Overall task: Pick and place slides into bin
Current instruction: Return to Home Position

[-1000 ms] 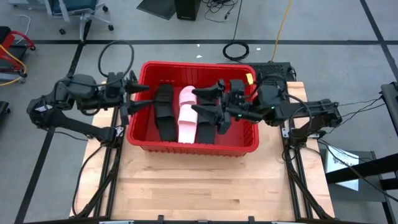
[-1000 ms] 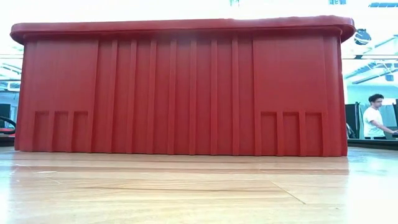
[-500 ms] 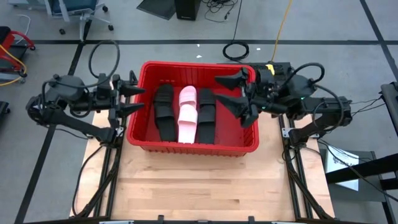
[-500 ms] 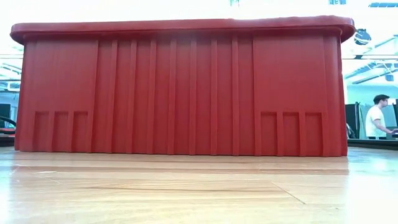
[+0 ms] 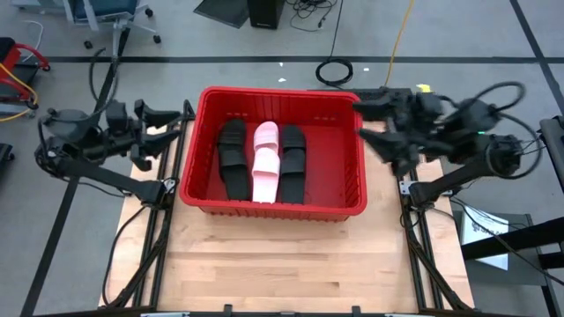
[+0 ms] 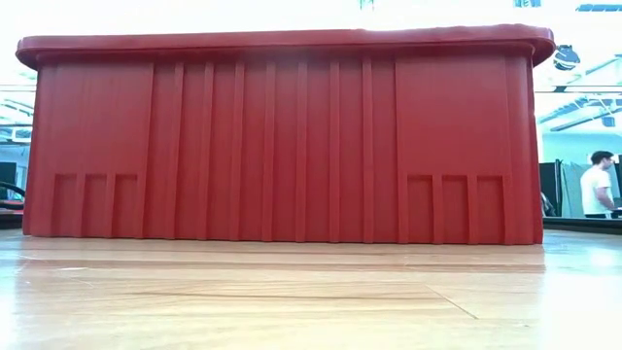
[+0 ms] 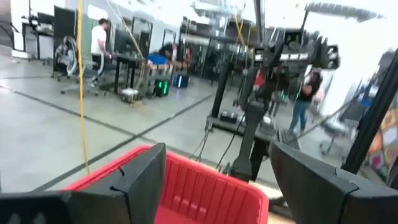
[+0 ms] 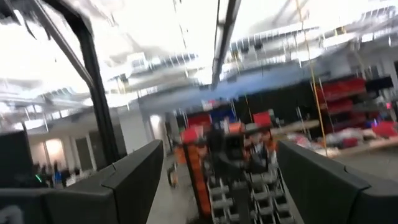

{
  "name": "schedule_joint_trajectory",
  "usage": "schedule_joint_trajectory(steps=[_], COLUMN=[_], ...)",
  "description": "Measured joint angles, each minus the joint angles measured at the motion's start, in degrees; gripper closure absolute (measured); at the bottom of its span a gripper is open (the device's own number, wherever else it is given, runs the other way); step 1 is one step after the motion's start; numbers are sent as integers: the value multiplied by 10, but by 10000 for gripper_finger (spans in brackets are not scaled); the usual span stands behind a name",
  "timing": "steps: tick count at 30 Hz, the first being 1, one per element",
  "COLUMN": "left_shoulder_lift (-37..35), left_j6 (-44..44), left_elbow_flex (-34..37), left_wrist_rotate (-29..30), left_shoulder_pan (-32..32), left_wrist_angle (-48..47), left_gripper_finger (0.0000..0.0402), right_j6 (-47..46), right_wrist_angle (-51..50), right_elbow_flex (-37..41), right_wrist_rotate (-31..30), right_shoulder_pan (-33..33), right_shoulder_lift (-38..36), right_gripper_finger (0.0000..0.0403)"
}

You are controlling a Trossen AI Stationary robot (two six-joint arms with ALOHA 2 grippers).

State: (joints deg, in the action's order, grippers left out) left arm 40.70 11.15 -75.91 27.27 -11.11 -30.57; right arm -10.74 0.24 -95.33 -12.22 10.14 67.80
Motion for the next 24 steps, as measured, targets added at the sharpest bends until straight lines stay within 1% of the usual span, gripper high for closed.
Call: schedule_joint_trajectory(steps=[3,6,10,13,18,21,24], left_shoulder_lift=[-63,-122,-186,-223,-287,-324,-360], left_j6=[-2,-15,-35,-40,-40,-40,-45], left_elbow_flex=[85,182,299,372,477,523,541], left_wrist_rotate=[-6,-16,-17,-17,-17,-17,-23], left_shoulder_pan=[0,0,0,0,0,0,0], left_wrist_angle=[74,179,316,390,459,474,475], left_gripper_finger=[119,119,119,119,119,119,119], right_j6=[9,20,29,43,42,38,43], right_wrist_angle=[64,165,341,467,626,682,707], right_elbow_flex=[75,185,347,461,617,685,728], right_wrist_rotate=[-1,-2,-30,-30,-29,-28,-30], right_shoulder_pan=[6,14,26,33,36,36,36], right_shoulder_lift=[-62,-132,-214,-262,-318,-343,-376], right_gripper_finger=[101,101,101,101,101,101,101])
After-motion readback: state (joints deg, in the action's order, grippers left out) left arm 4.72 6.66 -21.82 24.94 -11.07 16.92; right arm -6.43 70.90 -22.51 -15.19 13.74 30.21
